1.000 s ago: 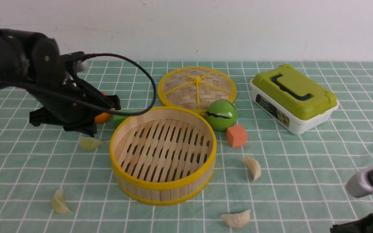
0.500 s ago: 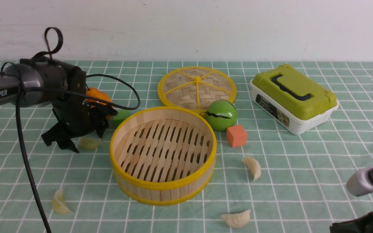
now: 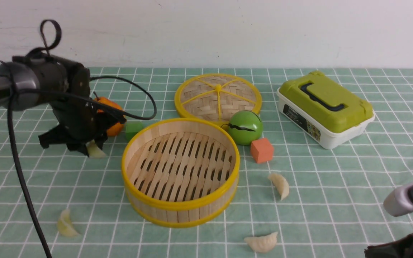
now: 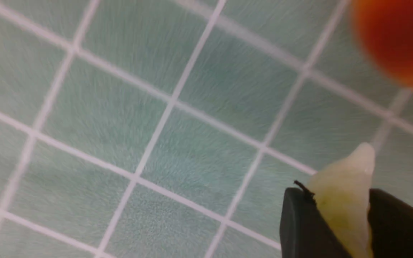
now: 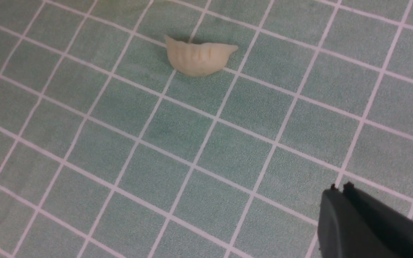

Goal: Put the dumplings into the steamer on the table with the blue tablecloth.
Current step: 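Reach for and grasp a dumpling on the table with the left gripper, then place the dumpling into the bamboo steamer basket with the left gripper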

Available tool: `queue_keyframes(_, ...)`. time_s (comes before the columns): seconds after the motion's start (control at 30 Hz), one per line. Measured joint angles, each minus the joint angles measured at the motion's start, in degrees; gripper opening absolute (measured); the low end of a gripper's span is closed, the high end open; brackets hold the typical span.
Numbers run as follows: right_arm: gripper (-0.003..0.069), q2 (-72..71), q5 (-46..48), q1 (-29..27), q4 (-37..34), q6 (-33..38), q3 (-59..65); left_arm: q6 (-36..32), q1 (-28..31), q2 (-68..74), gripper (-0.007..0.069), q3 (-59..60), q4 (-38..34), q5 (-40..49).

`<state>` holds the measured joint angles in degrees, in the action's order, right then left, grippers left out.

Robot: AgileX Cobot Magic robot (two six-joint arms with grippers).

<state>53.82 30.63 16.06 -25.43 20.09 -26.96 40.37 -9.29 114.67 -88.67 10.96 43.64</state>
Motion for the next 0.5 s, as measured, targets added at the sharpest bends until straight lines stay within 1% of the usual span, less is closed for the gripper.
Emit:
queue_keyframes(0.03, 0.0001, 0.0, 0.0, 0.0, -0.1, 0.0, 0.0, -1.7, -0.2, -1.0, 0.0206, -0.4, -0.5, 0.4)
queue_keyframes(0.1, 0.0003, 0.0, -0.1, 0.0, -0.1, 0.0, 0.0, -7.5, -1.4, -4.6, 0.0206, -1.7, -3.5, 1.7)
queue_keyframes(0.17, 0.0003, 0.0, -0.1, 0.0, -0.1, 0.0, 0.0, -15.0, -3.8, -7.3, 0.0206, -2.7, -7.5, 2.8)
queue_keyframes(0.27, 0.0005, 0.0, -0.1, 0.0, -0.1, 0.0, 0.0, -26.1, -8.4, -7.7, 0.0206, -3.3, -11.4, 2.7)
queue_keyframes(0.37, 0.0005, 0.0, -0.1, 0.0, -0.1, 0.0, 0.0, -31.7, -12.0, -4.8, 0.0205, -3.3, -13.0, 1.9)
queue_keyframes(0.43, 0.0005, 0.0, -0.1, 0.0, -0.1, 0.0, 0.0, -33.7, -13.5, -1.3, 0.0205, -3.3, -12.6, 0.5)
queue_keyframes(0.5, 0.0006, 0.0, -0.1, 0.0, -0.1, 0.0, 0.0, -34.1, -14.3, 2.1, 0.0205, -3.2, -11.0, -1.1)
